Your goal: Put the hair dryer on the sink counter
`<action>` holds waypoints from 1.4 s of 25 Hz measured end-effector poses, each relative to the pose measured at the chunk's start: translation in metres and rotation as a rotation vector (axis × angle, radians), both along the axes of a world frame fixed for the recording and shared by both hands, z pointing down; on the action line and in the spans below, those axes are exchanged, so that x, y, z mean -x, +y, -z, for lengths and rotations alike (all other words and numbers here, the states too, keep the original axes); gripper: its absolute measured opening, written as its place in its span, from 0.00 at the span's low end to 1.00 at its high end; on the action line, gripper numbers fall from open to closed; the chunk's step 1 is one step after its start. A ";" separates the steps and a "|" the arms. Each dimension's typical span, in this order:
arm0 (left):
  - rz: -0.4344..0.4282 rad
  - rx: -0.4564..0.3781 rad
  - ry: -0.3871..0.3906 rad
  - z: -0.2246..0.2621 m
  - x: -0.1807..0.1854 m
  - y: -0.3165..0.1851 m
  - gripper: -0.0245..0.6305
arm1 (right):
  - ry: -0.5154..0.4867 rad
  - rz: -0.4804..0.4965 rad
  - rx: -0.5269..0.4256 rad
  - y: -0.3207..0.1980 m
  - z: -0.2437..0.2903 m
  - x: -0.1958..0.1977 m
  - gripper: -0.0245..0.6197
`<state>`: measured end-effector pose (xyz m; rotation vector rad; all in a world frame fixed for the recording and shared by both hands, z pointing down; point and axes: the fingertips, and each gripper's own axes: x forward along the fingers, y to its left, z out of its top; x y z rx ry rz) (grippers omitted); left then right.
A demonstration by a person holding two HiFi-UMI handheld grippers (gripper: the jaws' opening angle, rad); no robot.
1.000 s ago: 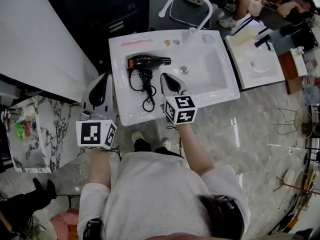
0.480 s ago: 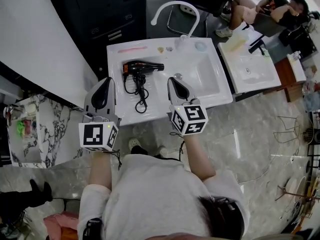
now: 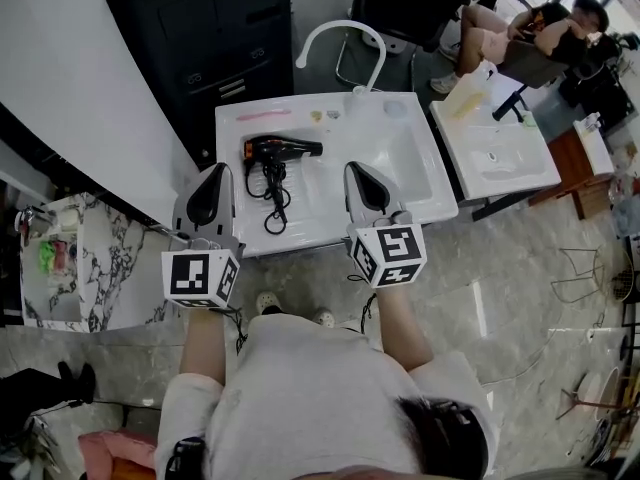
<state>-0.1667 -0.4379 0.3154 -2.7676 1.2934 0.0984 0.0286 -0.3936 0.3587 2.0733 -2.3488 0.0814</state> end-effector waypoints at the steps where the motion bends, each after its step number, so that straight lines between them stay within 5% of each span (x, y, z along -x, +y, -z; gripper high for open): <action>1: 0.002 -0.002 0.002 0.002 -0.001 0.003 0.05 | -0.007 0.003 -0.009 0.004 0.004 -0.002 0.05; 22: 0.025 -0.024 0.040 0.015 -0.026 0.065 0.05 | 0.002 -0.026 -0.144 0.079 0.040 -0.036 0.05; 35: 0.020 -0.031 0.036 0.017 -0.038 0.077 0.05 | 0.000 -0.033 -0.140 0.090 0.039 -0.045 0.05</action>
